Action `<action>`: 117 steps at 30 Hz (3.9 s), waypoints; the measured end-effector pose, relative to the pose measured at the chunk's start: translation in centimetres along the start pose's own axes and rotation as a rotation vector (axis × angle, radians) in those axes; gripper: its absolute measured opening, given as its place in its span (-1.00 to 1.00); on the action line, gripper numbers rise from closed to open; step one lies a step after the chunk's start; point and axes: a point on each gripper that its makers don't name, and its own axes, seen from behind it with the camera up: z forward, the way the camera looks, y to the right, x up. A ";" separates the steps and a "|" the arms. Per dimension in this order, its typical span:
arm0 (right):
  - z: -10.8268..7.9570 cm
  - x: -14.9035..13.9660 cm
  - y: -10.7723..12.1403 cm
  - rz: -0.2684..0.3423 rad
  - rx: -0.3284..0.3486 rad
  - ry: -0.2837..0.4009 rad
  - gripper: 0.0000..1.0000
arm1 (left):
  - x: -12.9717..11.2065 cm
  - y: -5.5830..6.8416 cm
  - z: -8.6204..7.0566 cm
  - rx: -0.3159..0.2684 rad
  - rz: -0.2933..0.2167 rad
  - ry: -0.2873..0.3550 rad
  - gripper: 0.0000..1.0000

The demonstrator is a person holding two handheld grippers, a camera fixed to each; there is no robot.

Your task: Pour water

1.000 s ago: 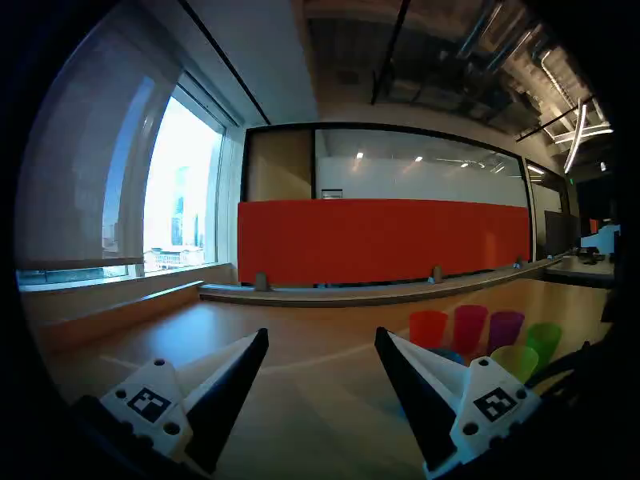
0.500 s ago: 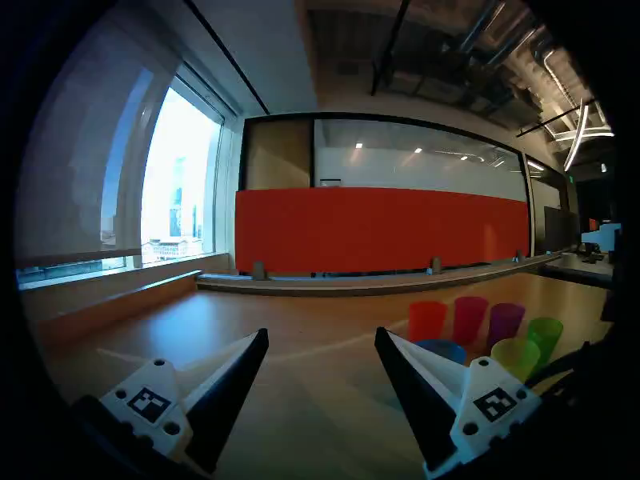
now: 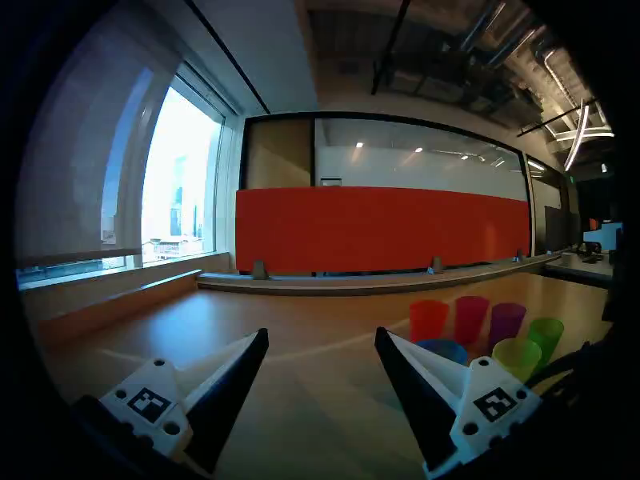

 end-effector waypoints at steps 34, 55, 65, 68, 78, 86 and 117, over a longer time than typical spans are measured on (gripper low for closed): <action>0.3 -0.3 0.5 0.087 0.032 0.116 0.98 | 0.0 0.1 0.0 -0.007 0.002 -0.001 0.99; 1.3 -5.0 3.4 0.046 -0.050 0.088 0.98 | -0.1 0.0 0.1 -0.008 0.002 -0.001 0.99; 1.5 -5.3 3.6 0.037 -0.052 0.079 0.98 | 0.0 0.0 0.1 -0.008 0.002 -0.001 0.98; 1.6 -5.6 3.8 0.032 -0.057 0.075 0.98 | 0.0 -0.1 0.1 -0.008 0.002 0.000 0.98; 1.8 -6.5 4.3 0.032 -0.061 0.054 0.98 | -0.1 0.0 0.0 -0.008 0.002 -0.001 0.99; 2.0 -7.1 4.6 0.028 -0.067 0.046 0.98 | -0.1 0.0 0.1 -0.008 0.002 -0.001 0.99; 2.2 -7.3 4.4 0.028 -0.063 0.039 0.98 | 0.0 0.1 0.1 -0.008 0.002 -0.001 0.99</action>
